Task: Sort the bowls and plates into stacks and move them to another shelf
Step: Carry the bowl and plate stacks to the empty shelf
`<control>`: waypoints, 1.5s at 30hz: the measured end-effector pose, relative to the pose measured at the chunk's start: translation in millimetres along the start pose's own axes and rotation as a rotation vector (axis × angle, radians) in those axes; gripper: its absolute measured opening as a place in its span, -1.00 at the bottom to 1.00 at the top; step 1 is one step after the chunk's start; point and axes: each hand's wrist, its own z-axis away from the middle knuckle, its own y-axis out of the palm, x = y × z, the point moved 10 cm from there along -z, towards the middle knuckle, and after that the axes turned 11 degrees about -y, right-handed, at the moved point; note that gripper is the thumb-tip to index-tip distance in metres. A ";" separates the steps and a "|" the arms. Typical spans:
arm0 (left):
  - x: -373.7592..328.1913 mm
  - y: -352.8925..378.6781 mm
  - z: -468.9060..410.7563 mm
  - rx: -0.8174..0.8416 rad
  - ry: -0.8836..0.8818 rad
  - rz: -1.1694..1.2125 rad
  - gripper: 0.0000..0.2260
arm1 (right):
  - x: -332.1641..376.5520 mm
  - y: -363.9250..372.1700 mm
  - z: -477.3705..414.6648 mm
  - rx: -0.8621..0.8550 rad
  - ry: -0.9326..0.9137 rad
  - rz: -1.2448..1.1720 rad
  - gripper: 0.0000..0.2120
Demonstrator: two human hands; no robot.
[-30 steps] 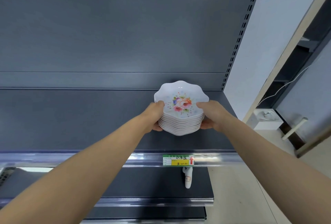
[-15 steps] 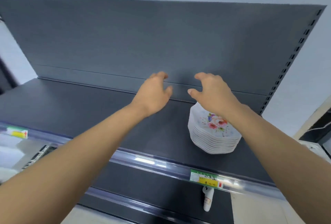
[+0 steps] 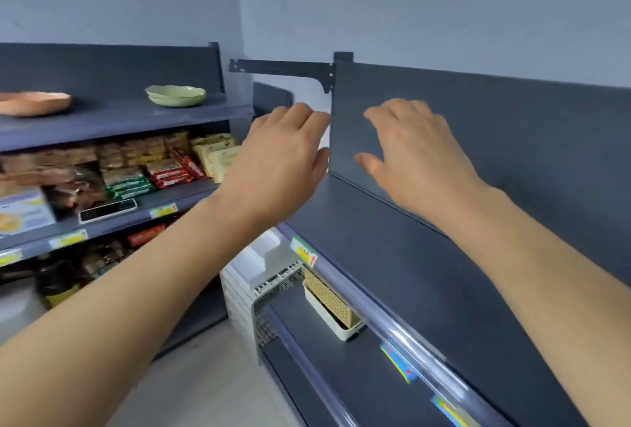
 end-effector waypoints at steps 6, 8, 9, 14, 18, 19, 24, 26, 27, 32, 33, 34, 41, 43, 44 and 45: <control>145.7 -29.6 0.5 -0.051 -0.123 -0.205 -0.67 | 114.2 26.3 -115.7 -0.063 -0.214 -0.091 -0.59; 188.7 -38.0 1.3 -0.064 -0.180 -0.246 -0.70 | 146.0 36.1 -148.5 -0.079 -0.268 -0.115 -0.61; 207.5 -40.9 1.5 -0.065 -0.202 -0.266 -0.70 | 160.3 41.1 -163.5 -0.084 -0.294 -0.126 -0.62; 287.8 -43.1 0.7 -0.071 -0.300 -0.372 -0.71 | 214.6 67.4 -228.8 -0.118 -0.410 -0.176 -0.63; 332.4 -30.1 -5.1 -0.064 -0.355 -0.471 -0.74 | 240.4 93.3 -277.5 -0.146 -0.478 -0.223 -0.65; 342.0 -26.5 -7.7 -0.062 -0.369 -0.492 -0.75 | 245.5 100.1 -288.3 -0.149 -0.495 -0.238 -0.63; 389.7 -15.3 -30.6 -0.053 -0.447 -0.573 -0.74 | 262.2 127.6 -346.8 -0.153 -0.569 -0.271 -0.60; 408.4 -11.1 -36.9 -0.058 -0.468 -0.595 -0.75 | 268.2 138.1 -370.1 -0.157 -0.585 -0.286 -0.61; 418.3 -9.0 -38.4 -0.060 -0.479 -0.600 -0.76 | 272.0 143.6 -380.5 -0.154 -0.590 -0.300 -0.62; 482.4 -0.1 -37.3 -0.037 -0.569 -0.636 -0.75 | 303.5 174.3 -426.0 -0.133 -0.628 -0.326 -0.64; 496.9 1.8 -38.4 -0.034 -0.583 -0.638 -0.76 | 310.7 180.2 -436.0 -0.129 -0.629 -0.330 -0.64; 511.6 3.8 -40.1 -0.034 -0.592 -0.638 -0.76 | 317.9 185.6 -446.2 -0.129 -0.629 -0.332 -0.64; 623.4 23.5 -58.6 -0.040 -0.637 -0.557 -0.73 | 371.4 221.0 -520.4 -0.133 -0.593 -0.317 -0.65; 652.3 30.9 -66.5 -0.029 -0.636 -0.537 -0.75 | 382.9 231.9 -541.5 -0.115 -0.567 -0.318 -0.65; 665.3 35.5 -71.5 -0.024 -0.626 -0.531 -0.76 | 386.1 237.7 -551.8 -0.109 -0.549 -0.318 -0.65; 677.8 40.9 -77.1 -0.021 -0.615 -0.522 -0.76 | 387.6 243.2 -562.2 -0.105 -0.526 -0.317 -0.65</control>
